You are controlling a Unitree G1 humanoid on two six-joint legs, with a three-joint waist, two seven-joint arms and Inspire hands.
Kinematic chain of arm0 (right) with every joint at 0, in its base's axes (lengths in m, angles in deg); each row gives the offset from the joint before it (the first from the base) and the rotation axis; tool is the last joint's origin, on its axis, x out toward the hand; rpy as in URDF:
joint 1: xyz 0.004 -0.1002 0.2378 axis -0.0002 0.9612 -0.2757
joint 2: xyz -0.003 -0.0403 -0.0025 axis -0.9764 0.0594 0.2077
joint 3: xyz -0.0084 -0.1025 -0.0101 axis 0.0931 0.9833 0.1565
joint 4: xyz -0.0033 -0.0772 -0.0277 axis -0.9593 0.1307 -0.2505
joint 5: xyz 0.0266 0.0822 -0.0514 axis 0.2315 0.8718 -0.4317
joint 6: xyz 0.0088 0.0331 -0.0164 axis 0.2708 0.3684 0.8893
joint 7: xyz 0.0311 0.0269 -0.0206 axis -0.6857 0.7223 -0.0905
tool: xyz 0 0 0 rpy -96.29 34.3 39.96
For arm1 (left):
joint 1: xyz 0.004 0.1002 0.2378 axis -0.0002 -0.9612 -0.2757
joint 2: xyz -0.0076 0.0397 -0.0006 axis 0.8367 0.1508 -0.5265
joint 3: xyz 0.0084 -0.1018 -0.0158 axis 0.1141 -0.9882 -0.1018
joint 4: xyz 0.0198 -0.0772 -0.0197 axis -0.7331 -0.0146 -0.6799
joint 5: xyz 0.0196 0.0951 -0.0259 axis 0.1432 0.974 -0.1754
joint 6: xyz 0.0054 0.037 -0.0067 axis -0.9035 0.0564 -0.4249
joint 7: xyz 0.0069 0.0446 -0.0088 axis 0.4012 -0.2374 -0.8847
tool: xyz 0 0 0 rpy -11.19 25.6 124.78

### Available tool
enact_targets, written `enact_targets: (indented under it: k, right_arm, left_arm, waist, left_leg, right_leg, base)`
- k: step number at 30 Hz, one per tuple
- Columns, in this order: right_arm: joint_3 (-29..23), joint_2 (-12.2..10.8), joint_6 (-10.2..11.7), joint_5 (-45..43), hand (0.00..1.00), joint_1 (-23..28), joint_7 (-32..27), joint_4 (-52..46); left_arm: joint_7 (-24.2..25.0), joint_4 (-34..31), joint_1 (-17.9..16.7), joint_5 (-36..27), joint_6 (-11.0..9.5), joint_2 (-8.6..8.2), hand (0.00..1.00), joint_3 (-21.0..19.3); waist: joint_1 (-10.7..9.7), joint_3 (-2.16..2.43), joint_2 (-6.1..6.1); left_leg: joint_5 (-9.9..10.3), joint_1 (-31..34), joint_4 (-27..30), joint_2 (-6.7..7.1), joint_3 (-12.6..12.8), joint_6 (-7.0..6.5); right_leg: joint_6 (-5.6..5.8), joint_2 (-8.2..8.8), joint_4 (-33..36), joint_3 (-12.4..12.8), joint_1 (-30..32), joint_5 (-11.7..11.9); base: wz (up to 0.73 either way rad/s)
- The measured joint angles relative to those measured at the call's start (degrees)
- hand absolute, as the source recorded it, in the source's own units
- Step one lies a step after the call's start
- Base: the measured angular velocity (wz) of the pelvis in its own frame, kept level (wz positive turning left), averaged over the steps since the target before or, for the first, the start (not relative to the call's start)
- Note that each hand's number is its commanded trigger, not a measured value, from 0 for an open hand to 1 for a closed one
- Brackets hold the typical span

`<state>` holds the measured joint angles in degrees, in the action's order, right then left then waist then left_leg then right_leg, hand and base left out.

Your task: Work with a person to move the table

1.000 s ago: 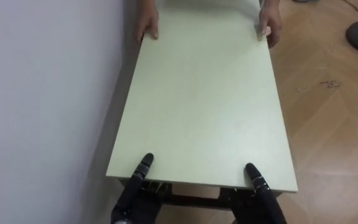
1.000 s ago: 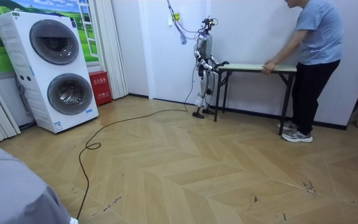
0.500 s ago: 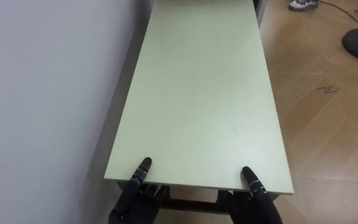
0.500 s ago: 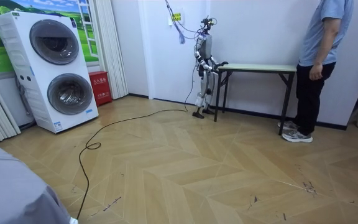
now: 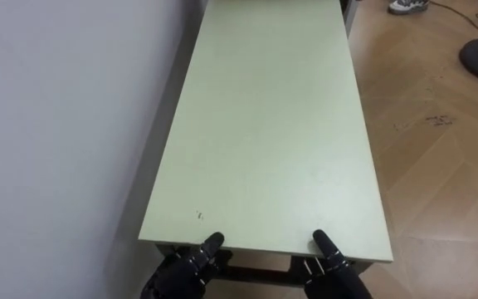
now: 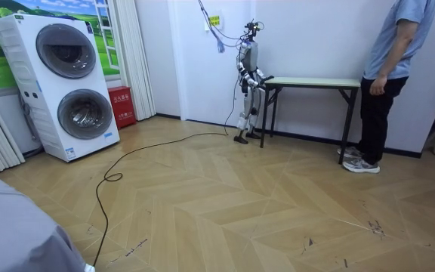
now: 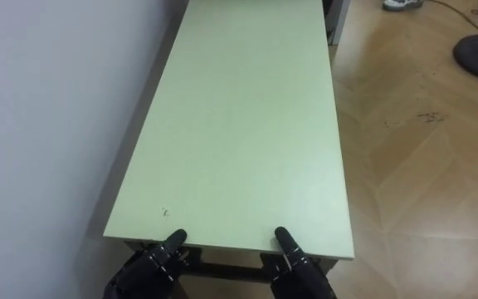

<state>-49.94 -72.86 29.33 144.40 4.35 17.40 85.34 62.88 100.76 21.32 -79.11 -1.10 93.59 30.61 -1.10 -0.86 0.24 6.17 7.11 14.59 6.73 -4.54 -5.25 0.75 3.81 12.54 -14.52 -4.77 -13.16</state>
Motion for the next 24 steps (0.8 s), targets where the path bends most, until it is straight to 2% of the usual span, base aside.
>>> enact_targets:
  k: [8, 11, 18, 22, 24]
  right_arm:
    - [0.1, -0.1, 0.0, -0.5, 0.0, 0.0, 0.4, -0.1]
    - [-0.3, 0.0, 0.3, -2.4, 0.0, 0.0, 2.2, -0.1]
    - [-0.1, 2.4, 2.7, -12.8, 0.0, -0.7, 6.7, -0.6]
    - [0.2, 3.3, 2.8, -19.5, 0.0, -1.7, 10.5, -1.1]
    - [0.3, 4.0, 2.8, -22.3, 0.0, -1.9, 12.0, -2.1]
  left_arm:
    - [0.0, 0.1, 0.1, 0.6, 0.0, 0.0, 0.0, 0.1]
    - [0.5, -0.1, 0.1, 2.8, -0.3, -0.03, 0.0, -0.3]
    - [2.9, -6.1, 0.0, 12.3, -0.9, 0.96, 0.0, -0.6]
    - [4.2, -7.7, -0.1, 15.9, -1.0, 1.3, 0.0, -0.6]
    - [4.7, -9.4, -0.2, 17.0, -1.7, 1.68, 0.0, 0.3]
  waist:
    - [0.1, 0.09, 0.13]
    - [0.1, 0.14, -0.03]
    - [0.0, -0.18, -0.8]
    - [0.0, -0.12, -0.97]
    - [0.0, -0.15, -1.04]
  left_leg:
    - [0.2, -0.1, 0.1, 0.02, -0.1, 0.26]
    - [0.1, 0.1, 0.1, -0.02, 0.0, 0.21]
    - [0.2, 1.5, 1.0, -0.09, -0.1, 0.07]
    - [0.3, 2.7, 1.8, -0.16, -0.3, 0.29]
    - [0.3, 3.2, 2.3, -0.17, -0.4, 0.2]
  right_leg:
    - [0.01, -0.01, 0.0, 0.1, 0.2, 0.0]
    - [0.01, -0.02, 0.1, 0.2, 0.5, 0.0]
    - [-0.05, -0.18, 0.1, 0.3, 1.0, 0.0]
    - [-0.09, -0.31, 0.3, 0.1, 1.9, 0.1]
    - [-0.1, -0.35, 0.2, 0.0, 2.0, 0.1]
  base:
    - [0.0]
    - [0.0]
    - [0.01]
    - [0.04]
    - [0.07]
